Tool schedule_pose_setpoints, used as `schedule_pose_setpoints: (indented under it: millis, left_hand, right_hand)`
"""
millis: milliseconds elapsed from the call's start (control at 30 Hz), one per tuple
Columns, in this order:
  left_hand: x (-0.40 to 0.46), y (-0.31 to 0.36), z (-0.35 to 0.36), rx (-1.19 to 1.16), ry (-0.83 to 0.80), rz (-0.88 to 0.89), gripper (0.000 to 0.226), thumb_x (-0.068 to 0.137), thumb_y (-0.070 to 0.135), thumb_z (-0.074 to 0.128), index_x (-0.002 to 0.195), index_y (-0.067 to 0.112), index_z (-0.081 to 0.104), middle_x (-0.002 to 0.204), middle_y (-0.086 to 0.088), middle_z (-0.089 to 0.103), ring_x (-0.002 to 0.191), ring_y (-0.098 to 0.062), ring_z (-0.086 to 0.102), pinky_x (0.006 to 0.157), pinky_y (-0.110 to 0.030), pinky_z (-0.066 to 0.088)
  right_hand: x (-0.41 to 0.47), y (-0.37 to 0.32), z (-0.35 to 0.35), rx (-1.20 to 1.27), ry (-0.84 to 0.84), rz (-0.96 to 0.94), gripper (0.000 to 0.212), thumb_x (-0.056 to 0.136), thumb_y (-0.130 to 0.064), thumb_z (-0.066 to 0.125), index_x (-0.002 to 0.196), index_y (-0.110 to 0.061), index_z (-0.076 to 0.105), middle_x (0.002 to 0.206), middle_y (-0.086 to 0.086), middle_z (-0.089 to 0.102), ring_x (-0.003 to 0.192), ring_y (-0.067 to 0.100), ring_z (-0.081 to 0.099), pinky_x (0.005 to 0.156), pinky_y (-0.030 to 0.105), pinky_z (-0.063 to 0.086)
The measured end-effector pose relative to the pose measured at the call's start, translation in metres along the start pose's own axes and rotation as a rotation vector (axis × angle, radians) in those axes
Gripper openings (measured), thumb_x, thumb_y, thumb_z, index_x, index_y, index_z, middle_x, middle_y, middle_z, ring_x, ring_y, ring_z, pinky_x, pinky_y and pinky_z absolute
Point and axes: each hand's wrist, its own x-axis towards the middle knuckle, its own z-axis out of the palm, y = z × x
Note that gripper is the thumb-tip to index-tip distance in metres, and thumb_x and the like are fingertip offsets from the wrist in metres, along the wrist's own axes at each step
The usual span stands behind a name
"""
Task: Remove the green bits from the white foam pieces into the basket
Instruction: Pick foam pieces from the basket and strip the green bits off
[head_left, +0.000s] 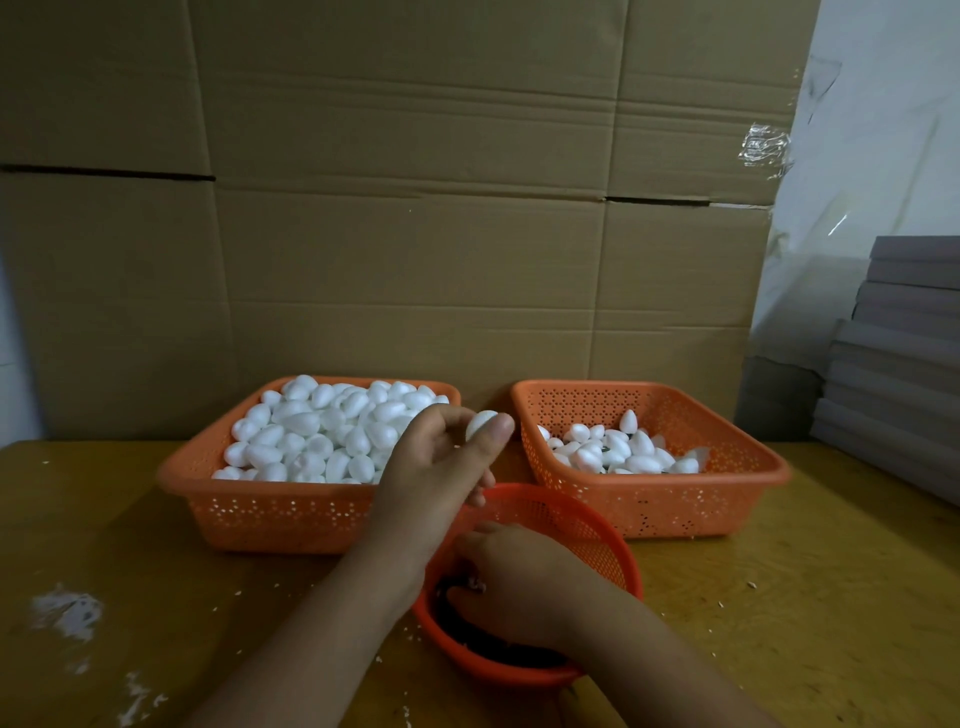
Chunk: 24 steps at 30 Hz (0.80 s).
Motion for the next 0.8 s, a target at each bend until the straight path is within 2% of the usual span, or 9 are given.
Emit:
schedule_pose_setpoints:
  millis: [100, 233, 333, 467, 633, 800]
  left_hand:
    - [0.0, -0.003, 0.001, 0.11, 0.033, 0.055, 0.05, 0.057, 0.059, 0.073, 0.089, 0.025, 0.058, 0.076, 0.0, 0.063, 0.069, -0.011, 0.058, 0.067, -0.033, 0.051]
    - [0.002, -0.009, 0.0, 0.25, 0.072, 0.156, 0.036, 0.069, 0.036, 0.085, 0.085, 0.038, 0.052, 0.088, 0.012, 0.064, 0.07, -0.001, 0.059, 0.065, -0.015, 0.046]
    - [0.003, -0.014, -0.002, 0.356, 0.107, 0.221, 0.043, 0.071, 0.029, 0.084, 0.089, 0.045, 0.049, 0.095, 0.017, 0.063, 0.076, -0.002, 0.062, 0.067, -0.017, 0.048]
    - [0.004, -0.017, -0.004, 0.502, 0.133, 0.329, 0.045, 0.074, 0.02, 0.08, 0.092, 0.046, 0.049, 0.096, 0.021, 0.059, 0.082, -0.006, 0.061, 0.066, -0.025, 0.051]
    - [0.002, -0.017, -0.006, 0.624, 0.104, 0.456, 0.043, 0.079, 0.013, 0.074, 0.098, 0.046, 0.054, 0.1, 0.019, 0.055, 0.091, -0.003, 0.058, 0.067, -0.021, 0.049]
    - [0.0, -0.016, -0.005, 0.719, 0.104, 0.5, 0.039, 0.079, 0.015, 0.074, 0.101, 0.043, 0.057, 0.1, 0.021, 0.052, 0.086, -0.002, 0.058, 0.069, -0.019, 0.049]
  right_hand:
    - [0.0, 0.0, -0.001, 0.016, -0.008, 0.006, 0.036, 0.093, -0.037, 0.053, 0.122, -0.017, 0.058, 0.12, 0.005, 0.058, 0.107, 0.025, 0.056, 0.091, 0.041, 0.048]
    - [-0.001, -0.001, -0.002, 0.018, -0.016, -0.001, 0.038, 0.094, -0.036, 0.053, 0.127, -0.018, 0.056, 0.126, 0.005, 0.057, 0.11, 0.024, 0.056, 0.094, 0.042, 0.047]
    - [0.0, -0.001, -0.003, 0.021, -0.022, -0.001, 0.038, 0.094, -0.036, 0.053, 0.127, -0.018, 0.056, 0.126, 0.005, 0.057, 0.108, 0.023, 0.056, 0.094, 0.041, 0.048]
    - [-0.001, -0.001, -0.003, 0.022, -0.026, -0.006, 0.037, 0.094, -0.036, 0.053, 0.126, -0.017, 0.056, 0.125, 0.005, 0.057, 0.108, 0.023, 0.056, 0.093, 0.041, 0.049]
    - [-0.001, -0.001, -0.003, 0.005, -0.024, -0.003, 0.037, 0.094, -0.035, 0.052, 0.126, -0.016, 0.056, 0.126, 0.006, 0.057, 0.111, 0.026, 0.056, 0.095, 0.043, 0.047]
    - [-0.001, -0.002, -0.002, 0.009, -0.002, -0.02, 0.036, 0.094, -0.033, 0.052, 0.127, -0.016, 0.055, 0.124, 0.008, 0.058, 0.108, 0.027, 0.056, 0.094, 0.043, 0.046]
